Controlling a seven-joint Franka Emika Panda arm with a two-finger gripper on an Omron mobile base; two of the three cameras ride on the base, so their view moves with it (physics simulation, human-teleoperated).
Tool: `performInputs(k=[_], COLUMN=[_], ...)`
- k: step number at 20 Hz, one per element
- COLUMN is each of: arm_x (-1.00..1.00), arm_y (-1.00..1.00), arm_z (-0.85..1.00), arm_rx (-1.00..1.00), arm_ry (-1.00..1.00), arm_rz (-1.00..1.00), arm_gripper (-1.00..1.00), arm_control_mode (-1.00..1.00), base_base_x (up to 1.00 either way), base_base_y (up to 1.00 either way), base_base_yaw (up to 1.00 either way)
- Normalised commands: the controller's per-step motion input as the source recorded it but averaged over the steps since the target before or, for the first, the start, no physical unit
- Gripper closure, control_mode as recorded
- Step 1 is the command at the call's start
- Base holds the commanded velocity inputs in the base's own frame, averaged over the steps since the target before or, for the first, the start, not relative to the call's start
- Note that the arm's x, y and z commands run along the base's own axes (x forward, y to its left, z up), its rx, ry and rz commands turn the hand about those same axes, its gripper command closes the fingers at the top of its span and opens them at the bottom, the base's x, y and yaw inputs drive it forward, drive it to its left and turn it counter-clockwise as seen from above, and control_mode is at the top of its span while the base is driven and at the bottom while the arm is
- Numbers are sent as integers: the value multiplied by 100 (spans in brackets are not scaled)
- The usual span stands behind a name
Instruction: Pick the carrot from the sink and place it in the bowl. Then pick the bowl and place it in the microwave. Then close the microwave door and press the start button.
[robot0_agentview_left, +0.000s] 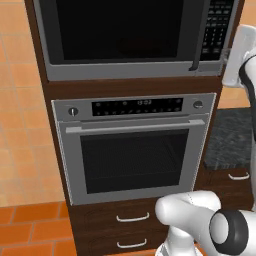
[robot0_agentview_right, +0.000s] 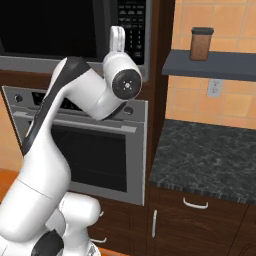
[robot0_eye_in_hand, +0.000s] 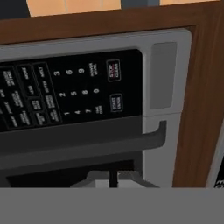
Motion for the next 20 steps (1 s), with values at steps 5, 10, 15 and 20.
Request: performInputs(k=[5, 10, 15, 20], arm_x=[57, 45, 34, 21], arm_y=[-1, 0, -5, -8], arm_z=[-12, -12, 0, 0], arm_rx=[0, -2, -1, 0], arm_ry=[-6, -6, -4, -3], arm_rz=[0, 0, 0, 0], arm_gripper=[100, 100, 100, 100], arm_control_mode=[-100, -100, -100, -100], base_base_x=[0, 0, 0, 0], base_base_y=[0, 0, 0, 0], base_base_yaw=[0, 0, 0, 0])
